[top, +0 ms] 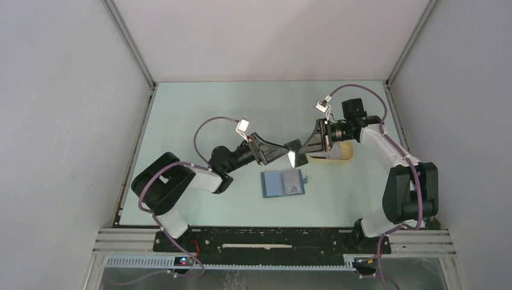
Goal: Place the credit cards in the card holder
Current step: Insert the credit card into the card holder.
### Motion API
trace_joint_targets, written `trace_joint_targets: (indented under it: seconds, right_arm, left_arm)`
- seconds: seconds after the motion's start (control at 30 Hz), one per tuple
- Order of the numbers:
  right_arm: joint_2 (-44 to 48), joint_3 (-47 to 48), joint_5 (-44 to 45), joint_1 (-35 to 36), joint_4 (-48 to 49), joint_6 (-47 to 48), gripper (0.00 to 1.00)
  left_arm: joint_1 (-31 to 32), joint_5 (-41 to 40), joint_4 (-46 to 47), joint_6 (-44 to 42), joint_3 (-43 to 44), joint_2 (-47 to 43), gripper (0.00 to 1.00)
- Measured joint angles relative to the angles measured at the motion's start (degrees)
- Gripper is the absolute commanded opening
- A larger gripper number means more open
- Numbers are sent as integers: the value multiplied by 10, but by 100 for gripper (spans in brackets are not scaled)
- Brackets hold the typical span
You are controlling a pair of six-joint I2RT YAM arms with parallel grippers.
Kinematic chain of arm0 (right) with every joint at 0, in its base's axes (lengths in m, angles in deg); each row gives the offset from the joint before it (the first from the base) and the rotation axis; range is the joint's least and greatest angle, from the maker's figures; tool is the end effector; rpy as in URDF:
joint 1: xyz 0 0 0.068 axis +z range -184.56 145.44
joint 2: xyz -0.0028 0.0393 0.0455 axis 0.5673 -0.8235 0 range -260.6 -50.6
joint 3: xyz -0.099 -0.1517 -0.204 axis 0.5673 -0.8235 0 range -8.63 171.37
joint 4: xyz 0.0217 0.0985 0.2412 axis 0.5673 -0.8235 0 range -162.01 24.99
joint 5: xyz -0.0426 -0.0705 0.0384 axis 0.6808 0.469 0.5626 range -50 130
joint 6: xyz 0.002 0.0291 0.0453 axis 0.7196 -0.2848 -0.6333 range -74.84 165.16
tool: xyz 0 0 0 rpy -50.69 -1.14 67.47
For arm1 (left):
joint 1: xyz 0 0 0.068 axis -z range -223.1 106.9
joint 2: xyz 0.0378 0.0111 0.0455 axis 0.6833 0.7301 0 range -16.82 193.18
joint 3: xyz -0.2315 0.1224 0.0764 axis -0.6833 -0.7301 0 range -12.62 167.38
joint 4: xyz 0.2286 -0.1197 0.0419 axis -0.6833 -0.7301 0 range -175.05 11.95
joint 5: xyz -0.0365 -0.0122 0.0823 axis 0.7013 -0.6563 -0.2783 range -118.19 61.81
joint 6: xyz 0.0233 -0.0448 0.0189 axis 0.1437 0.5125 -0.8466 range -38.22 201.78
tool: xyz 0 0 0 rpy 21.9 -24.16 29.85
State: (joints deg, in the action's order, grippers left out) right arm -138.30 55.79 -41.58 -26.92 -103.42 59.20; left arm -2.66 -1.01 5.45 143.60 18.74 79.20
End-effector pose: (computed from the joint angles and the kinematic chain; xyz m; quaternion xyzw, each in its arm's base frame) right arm 0.2884 0.0743 0.2659 -0.2950 0.6910 0.6221 0.2202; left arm 0.2230 -0.2113 0.2144 0.0828 0.5912 -0.7013 0.3896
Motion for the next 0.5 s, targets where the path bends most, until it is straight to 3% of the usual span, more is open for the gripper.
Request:
trace_joint_targets:
  seconds: [0.07,0.17,0.23,0.3,0.33,0.4,0.5]
  right_arm:
    - [-1,0,0,3,0,0,0]
    - [-5,0,1,8,-1,0,0]
    - [-7,0,5,12,-1,0,0]
    - [-9,0,10,15,0,-1,0]
    - [-10,0,12,16,0,-1,5]
    - [-11,0,11,16,0,-3,22]
    - [-11,0,26,19,-1,-2,40]
  left_arm:
    - [0,0,0,3,1,5,50]
    - [0,0,0,11,6,12,39]
    - [1,0,0,14,9,15,27]
    - [2,0,0,20,14,16,9]
    - [2,0,0,21,15,16,2]
    - [2,-1,-3,22,15,17,0]
    - [2,0,-3,21,14,20,0]
